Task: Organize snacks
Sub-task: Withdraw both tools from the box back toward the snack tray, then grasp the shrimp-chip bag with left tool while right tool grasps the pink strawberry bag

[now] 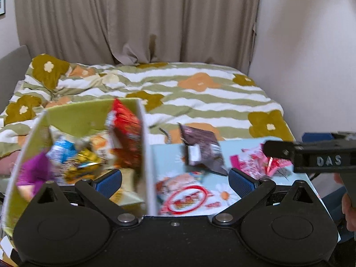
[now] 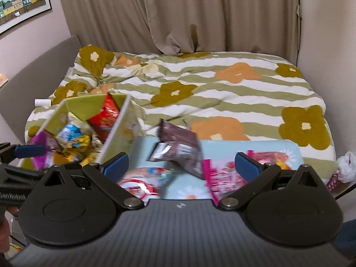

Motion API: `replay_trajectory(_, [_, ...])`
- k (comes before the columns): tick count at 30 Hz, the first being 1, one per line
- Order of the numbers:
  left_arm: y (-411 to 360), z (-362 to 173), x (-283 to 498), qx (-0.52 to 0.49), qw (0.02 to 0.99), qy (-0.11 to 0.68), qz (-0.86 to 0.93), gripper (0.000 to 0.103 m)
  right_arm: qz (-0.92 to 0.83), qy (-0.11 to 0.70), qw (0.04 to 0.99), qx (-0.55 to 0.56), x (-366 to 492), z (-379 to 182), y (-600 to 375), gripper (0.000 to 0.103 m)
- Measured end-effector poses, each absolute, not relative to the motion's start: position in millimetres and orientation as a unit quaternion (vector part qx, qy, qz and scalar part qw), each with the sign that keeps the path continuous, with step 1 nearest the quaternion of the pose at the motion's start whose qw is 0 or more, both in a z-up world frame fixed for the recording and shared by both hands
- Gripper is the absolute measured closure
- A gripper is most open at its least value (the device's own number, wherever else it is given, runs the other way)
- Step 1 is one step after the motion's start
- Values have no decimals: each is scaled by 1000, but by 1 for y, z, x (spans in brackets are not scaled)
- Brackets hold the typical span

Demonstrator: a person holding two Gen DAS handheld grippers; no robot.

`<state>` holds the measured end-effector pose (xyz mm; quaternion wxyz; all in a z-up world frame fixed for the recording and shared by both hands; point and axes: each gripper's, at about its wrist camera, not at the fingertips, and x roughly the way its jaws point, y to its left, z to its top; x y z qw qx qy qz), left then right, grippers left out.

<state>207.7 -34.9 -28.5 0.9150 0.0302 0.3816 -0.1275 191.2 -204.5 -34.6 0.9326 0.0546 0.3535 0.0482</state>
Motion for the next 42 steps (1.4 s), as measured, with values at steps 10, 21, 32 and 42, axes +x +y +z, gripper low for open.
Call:
replay_trajectory(10, [-114, -85, 240, 86, 891, 439, -77, 1, 75, 405, 907, 88, 230, -84, -262, 0])
replay_trajectory(21, [-134, -145, 276, 144, 862, 486, -10, 8, 109, 439, 887, 95, 266, -126, -275, 0])
replay_trajectory(32, [-129, -177, 282, 136, 833, 537, 8, 19, 115, 459, 878, 73, 286, -143, -274, 0])
replay_trajectory(42, [-109, -178, 280, 98, 832, 545, -7, 34, 115, 476, 871, 39, 289, -165, -264, 0])
